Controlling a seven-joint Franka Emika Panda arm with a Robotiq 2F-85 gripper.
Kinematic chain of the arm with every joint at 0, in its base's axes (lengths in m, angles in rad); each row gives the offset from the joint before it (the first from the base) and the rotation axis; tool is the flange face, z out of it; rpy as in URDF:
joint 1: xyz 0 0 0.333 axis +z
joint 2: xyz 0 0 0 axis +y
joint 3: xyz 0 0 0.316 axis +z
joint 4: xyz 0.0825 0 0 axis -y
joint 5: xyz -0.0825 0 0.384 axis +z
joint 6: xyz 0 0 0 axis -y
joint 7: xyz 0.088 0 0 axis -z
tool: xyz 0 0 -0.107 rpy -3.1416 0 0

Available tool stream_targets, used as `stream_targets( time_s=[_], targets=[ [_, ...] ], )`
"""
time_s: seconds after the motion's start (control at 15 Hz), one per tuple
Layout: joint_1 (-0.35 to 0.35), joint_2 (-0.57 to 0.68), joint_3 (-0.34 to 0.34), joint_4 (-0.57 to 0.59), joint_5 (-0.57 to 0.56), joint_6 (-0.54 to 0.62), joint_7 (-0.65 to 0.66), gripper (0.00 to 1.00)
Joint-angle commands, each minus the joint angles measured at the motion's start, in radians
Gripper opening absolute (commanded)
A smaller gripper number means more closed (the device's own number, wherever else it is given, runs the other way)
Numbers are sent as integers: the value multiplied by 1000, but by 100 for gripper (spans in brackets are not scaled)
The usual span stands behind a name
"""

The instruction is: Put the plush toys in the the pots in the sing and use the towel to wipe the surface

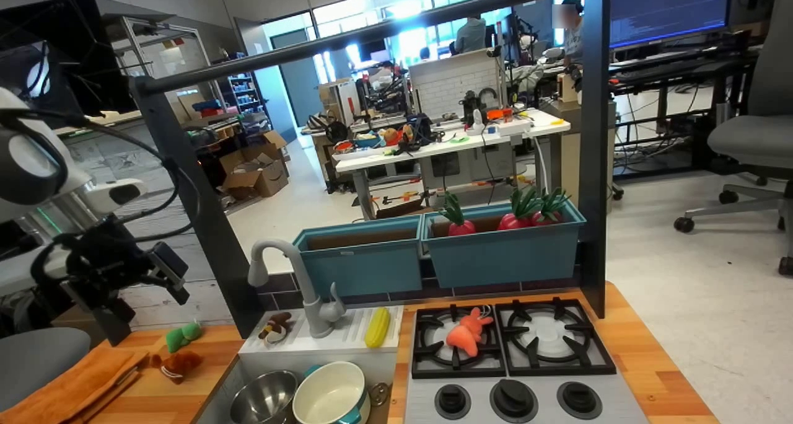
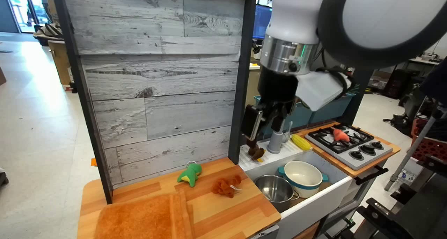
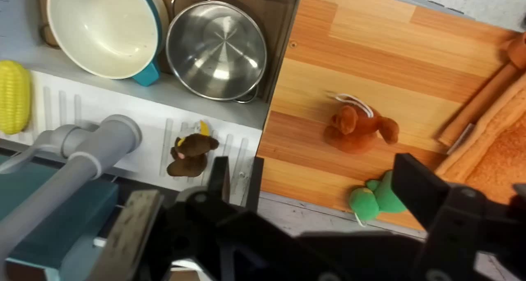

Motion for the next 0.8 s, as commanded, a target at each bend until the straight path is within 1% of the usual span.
stream_targets(
  time_s=[0.0, 0.13, 0.2, 0.27, 0.4, 0.6, 0.67, 0.73],
  targets=[
    [31, 24, -23, 17, 37, 6, -21, 100],
    [32, 38, -27, 37, 37, 7, -20, 100],
    [19, 32, -30, 26, 46, 12, -23, 100],
    [26, 44, -50, 26, 58, 42, 11, 100],
    [48, 93, -81, 50, 94, 90, 77, 100],
    [119, 192, -128, 105, 134, 148, 127, 100],
    [139, 220, -134, 122, 152, 145, 132, 100],
    [149, 254, -125, 149, 174, 133, 124, 100]
  ],
)
